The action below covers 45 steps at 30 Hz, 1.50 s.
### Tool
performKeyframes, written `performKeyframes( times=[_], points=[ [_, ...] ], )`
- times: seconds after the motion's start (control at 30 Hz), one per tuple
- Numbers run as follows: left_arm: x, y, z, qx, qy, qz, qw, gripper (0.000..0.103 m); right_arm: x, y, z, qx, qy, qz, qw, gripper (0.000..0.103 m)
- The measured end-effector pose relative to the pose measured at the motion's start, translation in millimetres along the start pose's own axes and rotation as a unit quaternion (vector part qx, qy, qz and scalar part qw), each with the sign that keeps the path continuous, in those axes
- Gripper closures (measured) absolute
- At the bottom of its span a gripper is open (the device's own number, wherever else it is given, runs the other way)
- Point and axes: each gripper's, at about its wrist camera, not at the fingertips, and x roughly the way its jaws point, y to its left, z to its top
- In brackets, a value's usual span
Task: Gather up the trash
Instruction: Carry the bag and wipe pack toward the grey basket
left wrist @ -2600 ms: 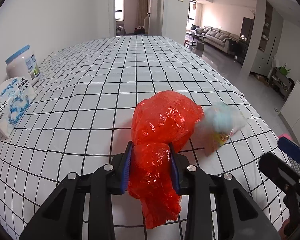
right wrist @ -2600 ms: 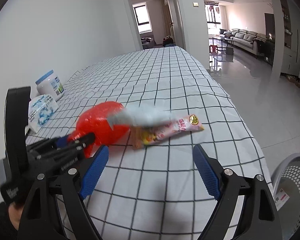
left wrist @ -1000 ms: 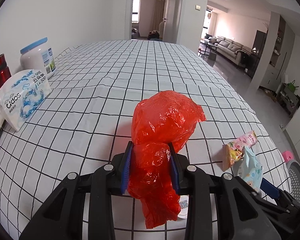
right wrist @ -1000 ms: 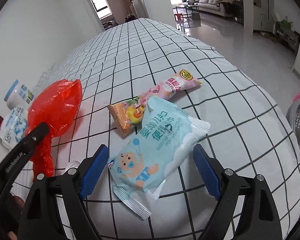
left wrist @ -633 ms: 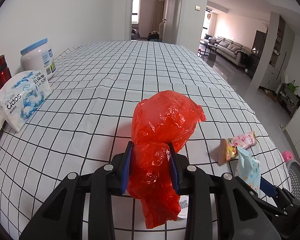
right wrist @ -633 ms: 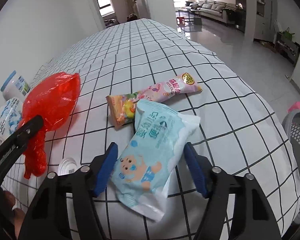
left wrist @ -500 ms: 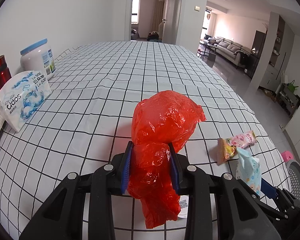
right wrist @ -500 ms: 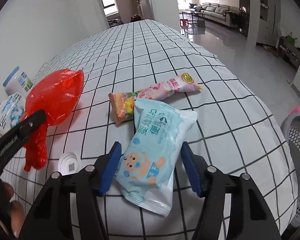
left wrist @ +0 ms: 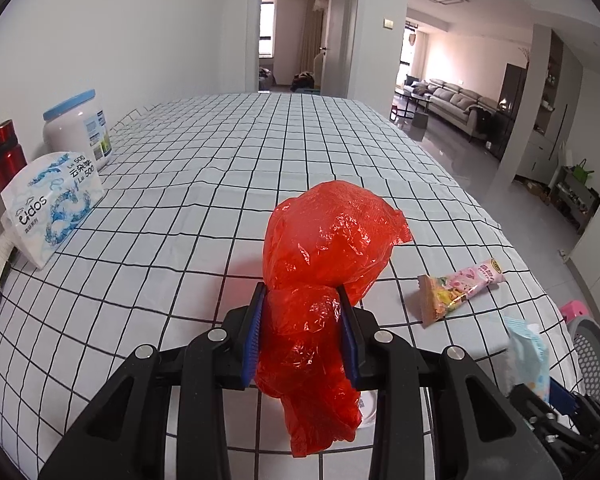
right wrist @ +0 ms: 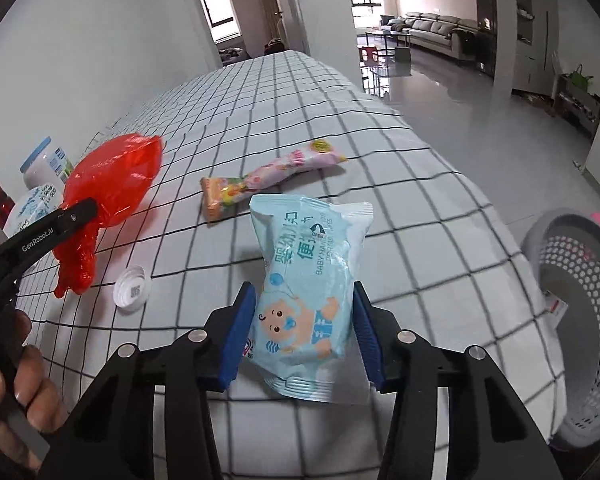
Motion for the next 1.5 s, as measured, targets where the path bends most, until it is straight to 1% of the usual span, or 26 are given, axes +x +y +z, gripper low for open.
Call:
performKeyframes(
  times=[0.07, 0.17, 0.27, 0.47, 0.7, 0.93, 1.03, 1.17, 1.33, 1.5],
  points=[
    [-5, -2, -2, 0.004, -0.007, 0.009, 0.9999, 0.071, -7, -10, 0, 0.004, -0.002, 0.003, 1.0, 0.056],
    [-15, -8, -5, 0.009, -0.015, 0.014, 0.9997, 0.071, -14, -17, -1, 0.008, -0.009, 0.008, 1.0, 0.056],
    [-25, -15, -9, 0.012, -0.02, 0.009, 0.9997, 0.071, -22, -24, -1, 0.013, -0.017, 0.012, 1.0, 0.056],
    [-46, -40, -23, 0.03, -0.023, -0.005, 0.9993, 0.071, -35, -39, -4, 0.017, -0.026, 0.018, 0.999, 0.056],
    [-66, -78, -39, 0.052, -0.02, -0.034, 0.9978, 0.071, -62, -68, -14, 0.028, -0.043, 0.011, 0.999, 0.056],
    [-89, -120, -54, 0.083, -0.021, -0.07, 0.9939, 0.071, -90, -110, -25, 0.054, -0.067, -0.005, 0.996, 0.056],
    [-100, -140, -62, 0.097, -0.02, -0.09, 0.991, 0.071, -101, -131, -31, 0.069, -0.073, -0.012, 0.995, 0.056],
    [-113, -170, -74, 0.115, -0.017, -0.122, 0.9856, 0.071, -116, -169, -43, 0.096, -0.082, -0.029, 0.992, 0.056],
    [-124, -212, -90, 0.142, -0.006, -0.167, 0.9756, 0.071, -129, -213, -56, 0.129, -0.092, -0.053, 0.986, 0.056],
    [-126, -250, -104, 0.174, 0.003, -0.193, 0.9656, 0.071, -131, -252, -69, 0.156, -0.097, -0.067, 0.981, 0.056]
  ],
)
